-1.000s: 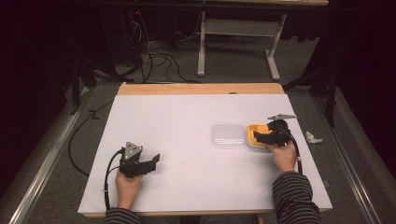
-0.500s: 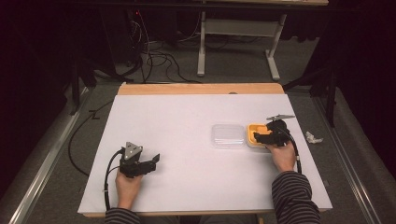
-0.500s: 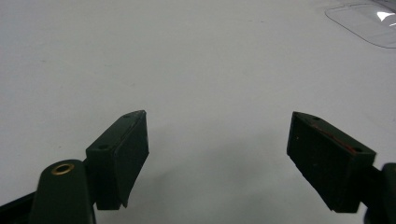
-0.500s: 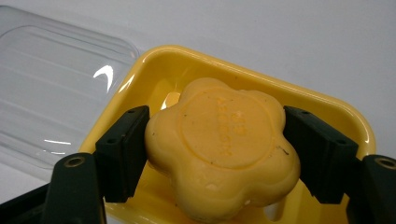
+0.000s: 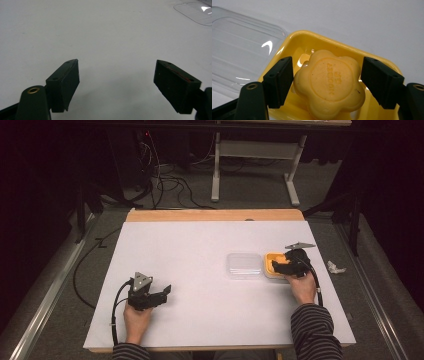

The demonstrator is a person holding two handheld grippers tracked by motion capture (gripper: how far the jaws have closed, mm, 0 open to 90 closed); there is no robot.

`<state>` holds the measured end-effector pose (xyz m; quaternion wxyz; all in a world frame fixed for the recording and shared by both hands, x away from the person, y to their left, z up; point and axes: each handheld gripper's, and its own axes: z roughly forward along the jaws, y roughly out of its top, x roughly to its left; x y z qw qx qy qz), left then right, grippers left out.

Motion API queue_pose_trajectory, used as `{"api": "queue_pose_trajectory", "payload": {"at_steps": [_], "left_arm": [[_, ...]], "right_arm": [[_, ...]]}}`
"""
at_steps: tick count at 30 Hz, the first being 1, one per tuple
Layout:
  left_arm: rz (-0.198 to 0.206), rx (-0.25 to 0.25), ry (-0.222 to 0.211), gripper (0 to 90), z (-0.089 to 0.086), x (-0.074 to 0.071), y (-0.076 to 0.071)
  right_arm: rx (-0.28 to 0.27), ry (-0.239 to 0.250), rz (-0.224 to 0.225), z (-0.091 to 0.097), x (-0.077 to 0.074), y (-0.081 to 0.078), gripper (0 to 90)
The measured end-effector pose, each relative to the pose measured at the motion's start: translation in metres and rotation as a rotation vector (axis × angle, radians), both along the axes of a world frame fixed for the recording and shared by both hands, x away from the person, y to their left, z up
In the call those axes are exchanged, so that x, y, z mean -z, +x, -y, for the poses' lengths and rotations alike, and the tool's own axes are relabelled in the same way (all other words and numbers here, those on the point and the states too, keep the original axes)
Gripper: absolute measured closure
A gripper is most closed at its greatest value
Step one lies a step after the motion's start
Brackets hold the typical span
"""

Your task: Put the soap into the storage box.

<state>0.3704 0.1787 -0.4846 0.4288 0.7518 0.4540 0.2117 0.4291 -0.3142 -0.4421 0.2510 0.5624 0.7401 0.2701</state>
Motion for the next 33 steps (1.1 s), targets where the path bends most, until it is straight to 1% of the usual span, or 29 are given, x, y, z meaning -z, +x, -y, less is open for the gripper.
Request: {"api": "queue_pose_trajectory", "payload": {"at_steps": [6,13,15,18,24,27,33], "left_arm": [[0.001,0.000,0.001,21.1,0.000,0.000,0.000],[0.000,-0.001,0.001,21.2,0.000,0.000,0.000],[0.000,-0.001,0.000,21.2,0.000,0.000,0.000],[0.000,-0.001,-0.001,21.2,0.000,0.000,0.000],[-0.002,0.001,-0.001,21.2,0.000,0.000,0.000],[-0.001,0.000,-0.001,21.9,0.000,0.000,0.000],[0.002,0.002,0.000,22.8,0.000,0.000,0.000]], "right_arm": [[-0.010,0.026,0.019,0.001,-0.004,-0.004,26.3],[-0.036,0.073,0.075,0.001,-0.016,-0.015,27.1],[-0.036,0.093,0.084,0.002,-0.019,-0.017,27.1],[-0.036,0.105,0.097,0.003,-0.023,-0.021,27.1],[-0.040,0.126,0.108,0.005,-0.028,-0.026,27.1],[-0.056,0.136,0.109,0.005,-0.030,-0.029,29.6],[-0.066,0.154,0.131,0.006,-0.035,-0.035,30.3]]}}
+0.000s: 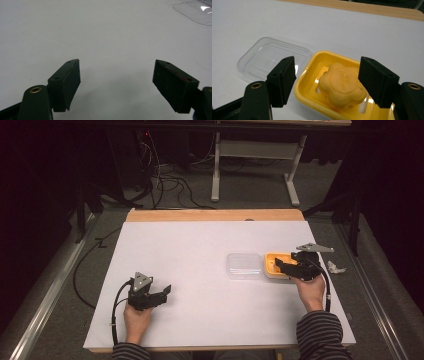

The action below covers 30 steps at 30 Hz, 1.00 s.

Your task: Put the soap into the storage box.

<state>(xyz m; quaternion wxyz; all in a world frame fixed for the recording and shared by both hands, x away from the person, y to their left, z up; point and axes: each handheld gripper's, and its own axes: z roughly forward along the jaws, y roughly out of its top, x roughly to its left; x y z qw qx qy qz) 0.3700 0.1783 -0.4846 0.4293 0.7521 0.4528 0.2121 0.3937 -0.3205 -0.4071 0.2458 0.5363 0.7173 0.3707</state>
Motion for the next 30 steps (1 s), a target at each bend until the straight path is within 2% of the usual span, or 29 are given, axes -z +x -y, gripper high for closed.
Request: {"api": "queue_pose_trajectory", "payload": {"at_steps": [8,18,20,24,30], "left_arm": [[0.012,0.013,0.008,22.1,0.001,0.000,-0.001],[0.016,0.013,0.010,21.8,0.001,0.000,-0.002],[0.017,0.015,0.012,21.7,0.001,0.000,-0.002],[0.017,0.015,0.012,21.6,0.001,0.000,-0.002],[0.015,0.012,0.012,21.4,0.002,0.000,-0.001]], "right_arm": [[0.005,0.014,0.010,-0.001,-0.005,-0.009,27.5],[-0.017,0.043,0.034,0.000,-0.009,-0.023,27.5],[-0.013,0.051,0.037,0.001,-0.009,-0.027,27.5],[-0.005,0.035,0.057,0.001,-0.008,-0.032,27.5],[-0.004,0.047,0.067,0.001,-0.004,-0.040,27.4]]}}
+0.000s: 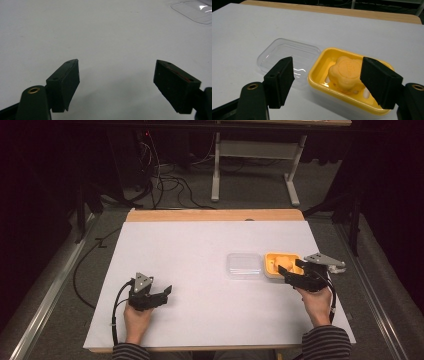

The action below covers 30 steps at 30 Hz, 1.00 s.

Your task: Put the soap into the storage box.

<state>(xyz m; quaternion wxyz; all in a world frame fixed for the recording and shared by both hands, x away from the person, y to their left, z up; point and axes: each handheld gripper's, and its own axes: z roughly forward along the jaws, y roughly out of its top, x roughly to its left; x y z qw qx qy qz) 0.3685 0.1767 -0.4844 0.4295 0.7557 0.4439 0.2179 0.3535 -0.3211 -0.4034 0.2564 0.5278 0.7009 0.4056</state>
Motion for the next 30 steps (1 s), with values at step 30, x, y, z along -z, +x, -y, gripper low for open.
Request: {"api": "queue_pose_trajectory", "payload": {"at_steps": [30], "left_arm": [[0.005,0.009,0.004,21.4,0.000,0.000,-0.001]], "right_arm": [[-0.047,0.064,0.044,-0.026,0.013,-0.022,25.9]]}}
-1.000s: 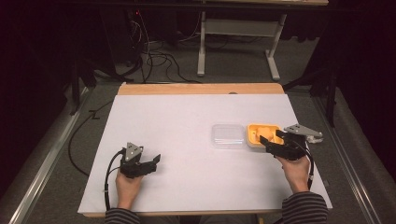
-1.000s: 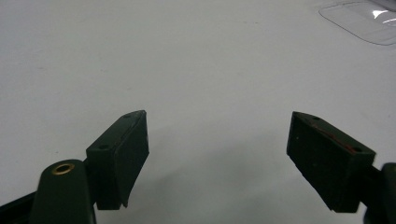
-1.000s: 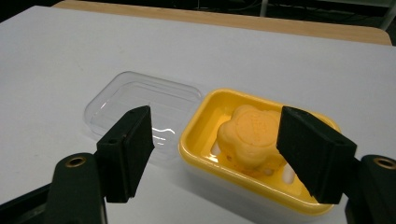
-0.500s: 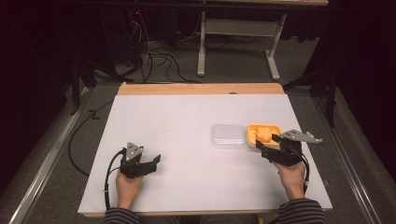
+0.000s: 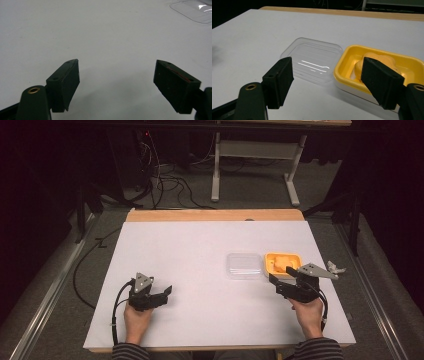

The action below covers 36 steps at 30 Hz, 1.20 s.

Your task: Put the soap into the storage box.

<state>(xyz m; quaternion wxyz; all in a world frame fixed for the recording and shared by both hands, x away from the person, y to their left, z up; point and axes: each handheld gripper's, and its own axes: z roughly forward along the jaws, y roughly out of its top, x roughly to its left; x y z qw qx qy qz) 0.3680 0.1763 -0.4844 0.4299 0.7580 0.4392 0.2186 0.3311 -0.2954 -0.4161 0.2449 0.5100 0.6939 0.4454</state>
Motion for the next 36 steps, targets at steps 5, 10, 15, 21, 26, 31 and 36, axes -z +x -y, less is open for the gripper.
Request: {"api": "queue_pose_trajectory", "payload": {"at_steps": [5,10,15,21,26,31,36], "left_arm": [[0.000,0.000,0.000,21.4,0.000,0.000,0.000],[0.001,0.000,-0.001,21.4,0.000,0.000,0.000],[0.002,0.000,0.000,21.4,0.000,0.000,0.000],[0.003,0.001,0.001,21.3,0.000,0.000,0.000],[0.003,0.001,0.001,21.3,0.000,0.000,0.000],[0.003,0.001,0.001,21.3,0.000,0.000,0.000],[0.003,0.001,0.002,21.3,0.000,0.000,0.000]], "right_arm": [[-0.013,-0.003,0.003,-0.004,0.003,-0.003,25.3],[-0.012,-0.003,0.003,-0.009,0.007,-0.003,25.0],[-0.017,-0.018,0.004,-0.014,0.010,-0.003,24.2],[-0.022,-0.017,0.015,-0.018,0.011,-0.003,24.1],[-0.033,-0.019,0.005,-0.022,0.013,-0.003,24.1],[-0.048,-0.034,-0.004,-0.026,0.015,-0.003,24.2],[-0.070,-0.047,-0.020,-0.033,0.018,-0.002,24.5]]}}
